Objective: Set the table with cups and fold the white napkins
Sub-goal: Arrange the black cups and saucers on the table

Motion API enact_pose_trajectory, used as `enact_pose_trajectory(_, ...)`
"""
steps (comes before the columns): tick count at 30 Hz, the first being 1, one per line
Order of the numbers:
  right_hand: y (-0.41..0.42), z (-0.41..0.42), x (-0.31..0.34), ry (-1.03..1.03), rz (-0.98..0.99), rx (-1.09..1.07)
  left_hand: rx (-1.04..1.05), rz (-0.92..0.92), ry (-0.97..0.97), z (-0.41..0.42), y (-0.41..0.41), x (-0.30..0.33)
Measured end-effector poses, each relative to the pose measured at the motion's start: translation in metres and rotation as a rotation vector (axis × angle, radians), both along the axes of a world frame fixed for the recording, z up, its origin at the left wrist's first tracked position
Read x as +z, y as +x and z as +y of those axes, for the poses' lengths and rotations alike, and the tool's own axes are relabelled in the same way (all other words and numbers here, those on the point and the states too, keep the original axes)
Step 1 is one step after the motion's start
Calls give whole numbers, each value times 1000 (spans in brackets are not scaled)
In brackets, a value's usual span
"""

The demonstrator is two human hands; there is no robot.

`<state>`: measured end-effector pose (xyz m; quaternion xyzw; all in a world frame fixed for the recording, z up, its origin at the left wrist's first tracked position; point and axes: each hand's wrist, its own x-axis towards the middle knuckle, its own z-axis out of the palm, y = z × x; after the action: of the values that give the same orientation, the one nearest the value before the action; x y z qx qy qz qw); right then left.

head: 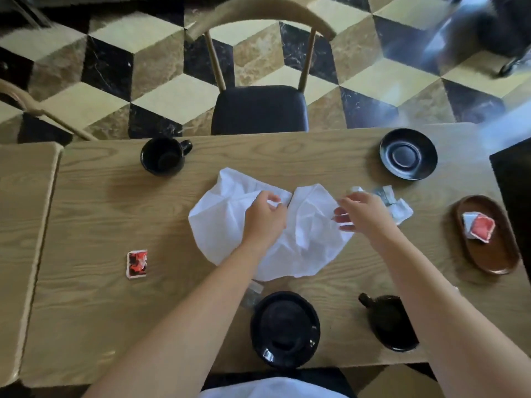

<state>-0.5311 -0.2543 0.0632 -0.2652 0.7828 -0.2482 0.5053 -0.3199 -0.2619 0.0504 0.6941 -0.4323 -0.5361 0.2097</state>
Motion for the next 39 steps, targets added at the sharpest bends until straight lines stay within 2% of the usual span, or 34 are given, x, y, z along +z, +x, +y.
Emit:
enact_pose_trajectory(6, -137, -25, -29, -72, 96, -384, -182, 48, 51, -75, -160, -14)
enact_pose_trajectory(9, -188, -43, -49, -68, 123, -539, -136, 97, 153, -101, -212, -34)
enact_pose_trajectory(14, -235, -71, -78, -47, 85, -566, -15, 181, 291, -136, -264, -55)
enact_pose_trajectory(20, -254, -87, -95, -79, 20, -585, -92, 117, 239, -155, -290, -67)
enact_pose_trajectory(24, -254, -88, -97, -77, 31, -531, -50, 105, 197, -158, -287, -67)
enact_pose_trajectory(29, -220, -105, -84, -130, 5, -414, 17, 110, 147, -163, -240, -62)
enact_pose_trajectory(39, -55, -152, -84, -127, -176, -127, 295, -22, 107, -162, -65, -59)
